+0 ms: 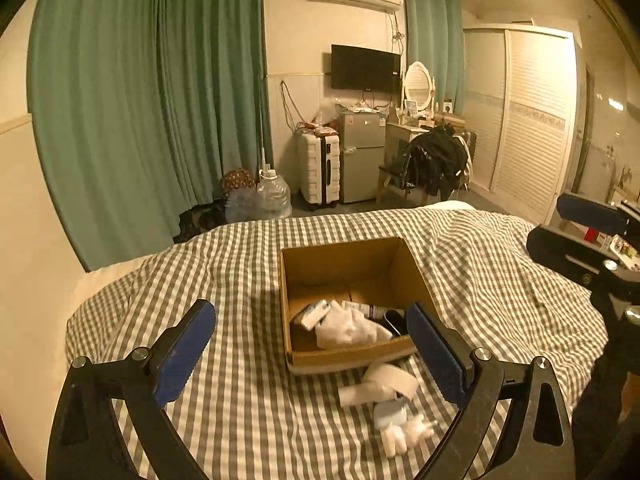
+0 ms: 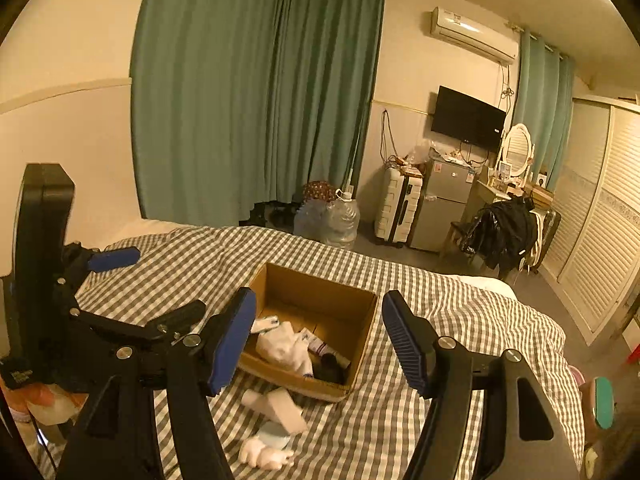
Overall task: Organize objects
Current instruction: 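Move both tools back toward the remaining items beside the box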
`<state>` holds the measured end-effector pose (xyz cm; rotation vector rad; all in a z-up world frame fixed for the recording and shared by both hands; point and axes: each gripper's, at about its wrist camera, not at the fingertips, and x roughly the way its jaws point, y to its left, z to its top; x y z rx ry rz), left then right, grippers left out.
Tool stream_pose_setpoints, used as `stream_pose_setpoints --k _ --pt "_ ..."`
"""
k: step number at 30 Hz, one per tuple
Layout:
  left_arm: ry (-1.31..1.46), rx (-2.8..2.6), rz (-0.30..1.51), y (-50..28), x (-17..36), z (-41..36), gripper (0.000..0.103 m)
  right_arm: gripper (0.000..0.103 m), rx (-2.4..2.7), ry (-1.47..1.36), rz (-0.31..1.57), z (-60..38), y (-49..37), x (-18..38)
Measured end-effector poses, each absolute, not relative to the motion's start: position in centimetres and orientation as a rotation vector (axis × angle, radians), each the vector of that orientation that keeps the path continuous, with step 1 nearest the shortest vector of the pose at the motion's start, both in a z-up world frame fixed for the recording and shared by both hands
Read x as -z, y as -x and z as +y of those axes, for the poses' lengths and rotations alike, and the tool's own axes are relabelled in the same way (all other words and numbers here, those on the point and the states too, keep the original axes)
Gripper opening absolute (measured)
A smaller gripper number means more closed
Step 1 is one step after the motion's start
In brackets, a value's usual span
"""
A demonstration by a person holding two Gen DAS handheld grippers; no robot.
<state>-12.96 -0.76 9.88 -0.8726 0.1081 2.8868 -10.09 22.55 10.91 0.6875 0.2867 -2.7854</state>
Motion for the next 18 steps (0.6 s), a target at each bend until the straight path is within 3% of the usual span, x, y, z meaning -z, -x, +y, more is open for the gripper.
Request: stream_pose_setpoints --k 8,18 --pt "0.968 -2.883 0.086 9.4 -5.9 -1.6 0.099 0.066 2.765 -0.785 0.233 23.2 6.5 -7.0" --pt "1.190 -2.773 0.090 9.7 4.5 0.6 0.099 0.066 2.701 -1.095 0.199 23.8 8.3 4.7"
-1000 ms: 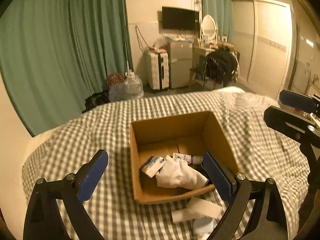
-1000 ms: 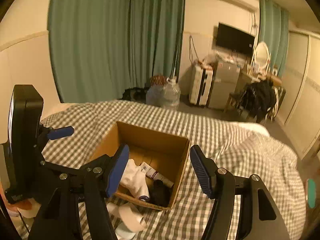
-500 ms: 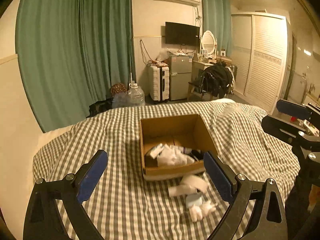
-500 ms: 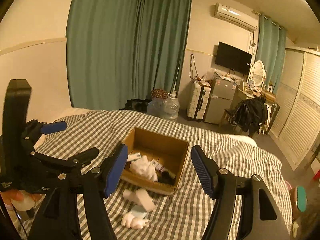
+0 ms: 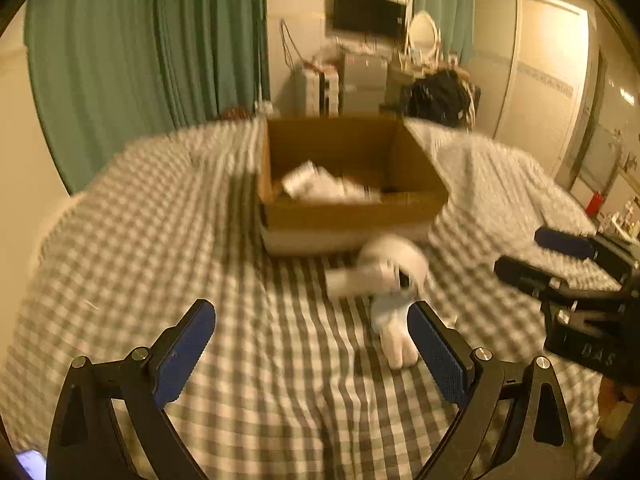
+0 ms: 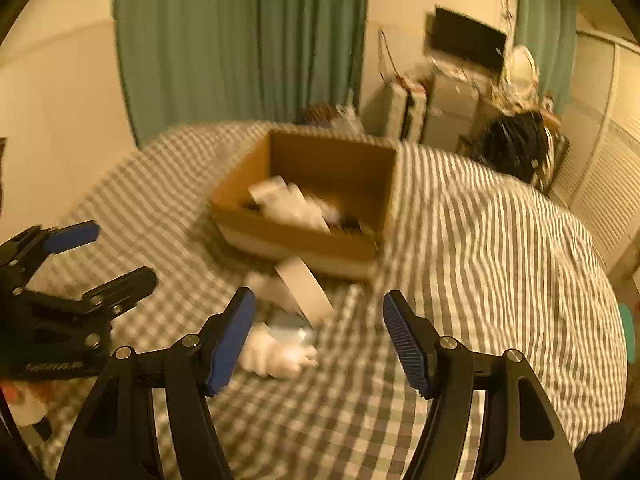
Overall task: Organize objects
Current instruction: 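Move both tools back toward the remaining items beside the box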
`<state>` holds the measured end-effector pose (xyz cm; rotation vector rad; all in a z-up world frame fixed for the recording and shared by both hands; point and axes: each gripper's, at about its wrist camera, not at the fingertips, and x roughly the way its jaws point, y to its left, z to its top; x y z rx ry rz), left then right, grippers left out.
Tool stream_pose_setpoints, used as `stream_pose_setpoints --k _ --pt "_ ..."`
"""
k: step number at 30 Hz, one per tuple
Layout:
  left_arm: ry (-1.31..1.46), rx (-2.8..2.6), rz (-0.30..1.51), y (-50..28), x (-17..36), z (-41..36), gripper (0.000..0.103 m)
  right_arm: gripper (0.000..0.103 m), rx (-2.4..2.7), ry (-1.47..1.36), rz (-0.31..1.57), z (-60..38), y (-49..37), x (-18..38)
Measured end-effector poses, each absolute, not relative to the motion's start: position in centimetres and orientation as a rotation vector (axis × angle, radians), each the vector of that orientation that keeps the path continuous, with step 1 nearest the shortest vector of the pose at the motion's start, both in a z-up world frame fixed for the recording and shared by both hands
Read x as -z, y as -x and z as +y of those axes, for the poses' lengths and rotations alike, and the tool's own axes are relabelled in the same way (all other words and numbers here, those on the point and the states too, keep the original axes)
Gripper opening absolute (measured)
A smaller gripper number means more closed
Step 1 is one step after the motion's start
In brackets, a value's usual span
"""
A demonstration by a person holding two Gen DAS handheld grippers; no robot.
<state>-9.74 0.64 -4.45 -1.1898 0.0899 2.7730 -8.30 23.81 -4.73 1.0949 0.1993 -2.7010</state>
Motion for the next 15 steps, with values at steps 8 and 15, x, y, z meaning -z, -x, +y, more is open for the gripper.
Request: stream_pose_setpoints --k 8,15 --pt "1.378 -2.628 0.103 11.8 11.0 3.5 0.099 0.066 2.712 -1.218 0.382 25.6 12.2 9.3" --pt "1.444 -2.502 0.046 12.5 12.5 5.8 0.099 0.066 2.625 -1.256 0.190 27.7 14.9 10.3"
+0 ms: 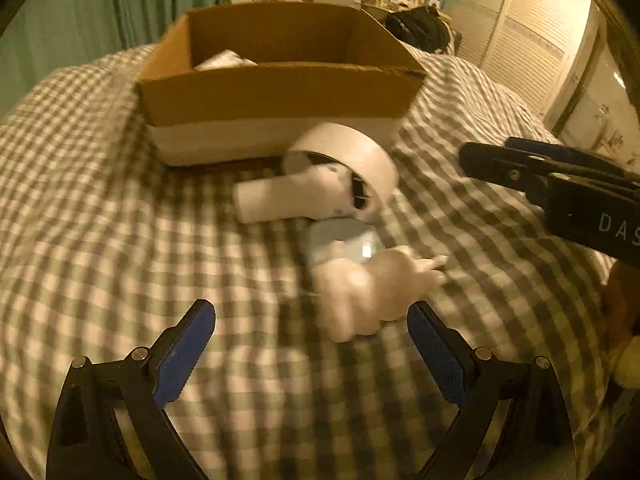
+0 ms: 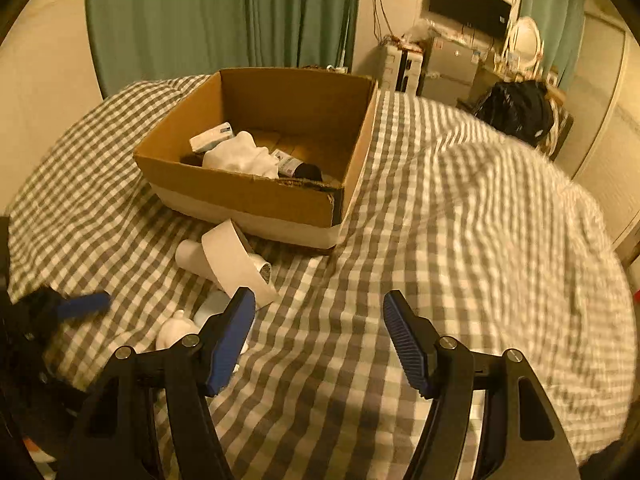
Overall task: Organize objects
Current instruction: 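Move both tools back toward the remaining items beside the box, then grasp the white plush toy with the left tool while the right tool grasps the tape roll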
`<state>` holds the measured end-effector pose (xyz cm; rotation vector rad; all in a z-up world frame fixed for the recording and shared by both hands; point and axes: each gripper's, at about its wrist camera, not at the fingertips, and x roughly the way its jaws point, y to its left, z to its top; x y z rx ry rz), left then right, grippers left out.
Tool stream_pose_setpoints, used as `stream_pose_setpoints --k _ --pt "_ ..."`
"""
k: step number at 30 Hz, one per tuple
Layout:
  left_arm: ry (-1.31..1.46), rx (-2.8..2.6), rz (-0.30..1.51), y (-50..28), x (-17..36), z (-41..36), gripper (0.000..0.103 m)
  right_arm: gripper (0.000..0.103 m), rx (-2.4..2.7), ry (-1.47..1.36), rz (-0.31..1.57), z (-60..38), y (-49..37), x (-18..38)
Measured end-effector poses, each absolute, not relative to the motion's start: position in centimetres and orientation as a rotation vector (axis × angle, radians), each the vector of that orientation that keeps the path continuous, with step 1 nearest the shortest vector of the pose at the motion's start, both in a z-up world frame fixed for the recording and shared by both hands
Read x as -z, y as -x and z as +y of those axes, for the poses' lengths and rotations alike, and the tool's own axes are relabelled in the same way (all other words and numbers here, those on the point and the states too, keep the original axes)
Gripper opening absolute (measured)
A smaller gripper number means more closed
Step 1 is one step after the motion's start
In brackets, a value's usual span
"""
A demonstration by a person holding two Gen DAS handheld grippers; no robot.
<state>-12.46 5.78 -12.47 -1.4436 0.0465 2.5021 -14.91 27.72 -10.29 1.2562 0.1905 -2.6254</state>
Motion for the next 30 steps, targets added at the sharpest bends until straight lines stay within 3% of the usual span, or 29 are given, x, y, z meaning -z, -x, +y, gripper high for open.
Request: stream_pose_setpoints --k 9,11,12,20,30 --pt "1.461 -2.459 0.027 15.0 14.3 8.5 0.097 0.066 2.614 -1.271 0.021 29.4 14.9 11.3" --pt "1.485 -2.438 -0.024 15.6 14.9 8.0 0.080 0.066 2.614 -1.287 0.003 29.5 15.0 11.5" --pt "1.507 -2.412 -0.056 15.8 15.1 7.6 0.066 0.066 2.613 -1.290 -0.005 29.6 15.1 11.6" --pt "1.450 -2.507 -0.061 14.4 12.2 4.2 0.066 0.066 2.616 -1.269 0.015 29.0 14.8 11.2" --pt "1.378 -2.712 0.139 14.3 10.3 0.0 0.066 0.066 2.489 -1.294 0.190 23.6 17.5 12.0"
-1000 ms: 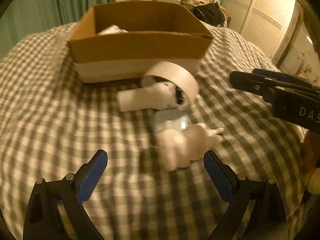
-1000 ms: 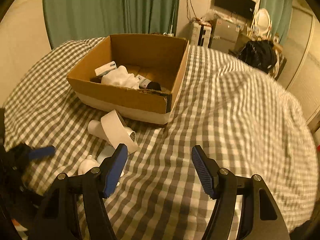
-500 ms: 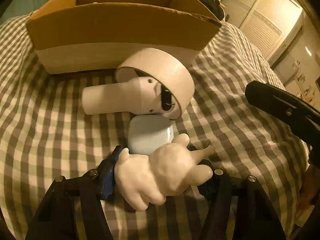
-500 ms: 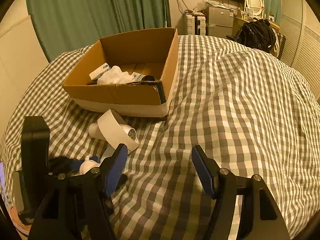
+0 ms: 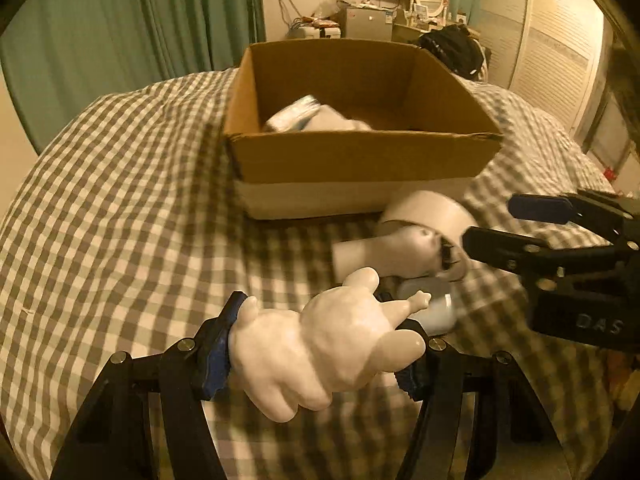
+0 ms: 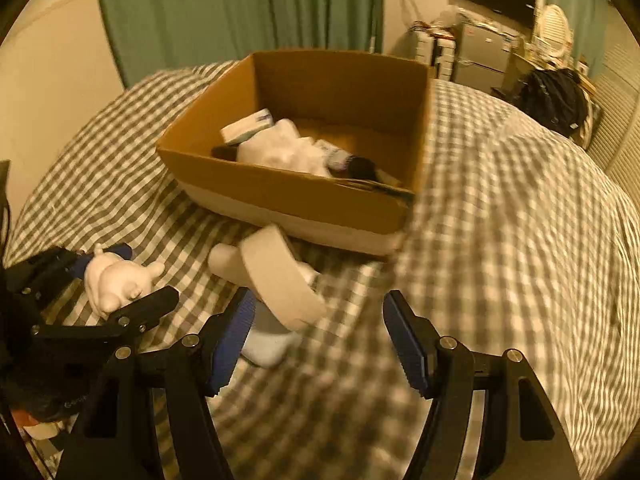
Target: Organize objects
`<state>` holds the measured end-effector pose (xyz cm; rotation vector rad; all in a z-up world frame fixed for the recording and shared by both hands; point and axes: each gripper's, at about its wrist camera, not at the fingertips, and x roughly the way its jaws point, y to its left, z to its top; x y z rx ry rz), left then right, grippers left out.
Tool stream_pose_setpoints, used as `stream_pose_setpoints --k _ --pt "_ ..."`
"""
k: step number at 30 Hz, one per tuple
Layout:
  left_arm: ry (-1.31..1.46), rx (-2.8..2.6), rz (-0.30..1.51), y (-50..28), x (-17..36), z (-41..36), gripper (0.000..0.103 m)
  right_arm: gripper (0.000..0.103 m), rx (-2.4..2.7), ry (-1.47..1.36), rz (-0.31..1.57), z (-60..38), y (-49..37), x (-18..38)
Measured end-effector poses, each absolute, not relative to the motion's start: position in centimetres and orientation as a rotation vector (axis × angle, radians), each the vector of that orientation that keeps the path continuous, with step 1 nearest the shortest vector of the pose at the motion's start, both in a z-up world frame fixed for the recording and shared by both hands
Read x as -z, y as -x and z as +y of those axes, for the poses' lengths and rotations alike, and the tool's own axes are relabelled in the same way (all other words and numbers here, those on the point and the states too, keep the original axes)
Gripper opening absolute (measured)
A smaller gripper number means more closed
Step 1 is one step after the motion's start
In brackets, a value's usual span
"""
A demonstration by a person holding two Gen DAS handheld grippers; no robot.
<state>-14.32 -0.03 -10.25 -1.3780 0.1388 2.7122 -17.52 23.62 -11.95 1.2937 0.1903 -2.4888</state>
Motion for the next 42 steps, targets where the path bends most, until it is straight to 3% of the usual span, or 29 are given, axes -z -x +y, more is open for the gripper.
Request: stream_pose_setpoints --k 6,7,8,17,42 --pt "1.420 -2.675 0.099 15.5 11.2 -0.6 0.066 0.066 2.426 -1.370 0.217 21.1 20.5 14.0" --pt "1.425 -2.668 0.094 15.5 11.3 -0.7 0.066 0.059 2.422 -1.381 0.218 20.9 20.8 14.4" --pt "1.427 -2.663 0.091 15.6 11.4 -0.6 0.066 0.045 2.413 -1.392 0.222 20.7 21.0 14.7" --pt "1.384 -2.665 0.086 14.0 10.1 0.0 0.066 0.033 2.519 -1.291 0.284 20.8 18.9 12.8" --pt "1.011 -2.780 0.064 6.2 -3.3 0.8 0.066 0.026 2.792 -0.829 0.330 23.2 6.2 -3.8"
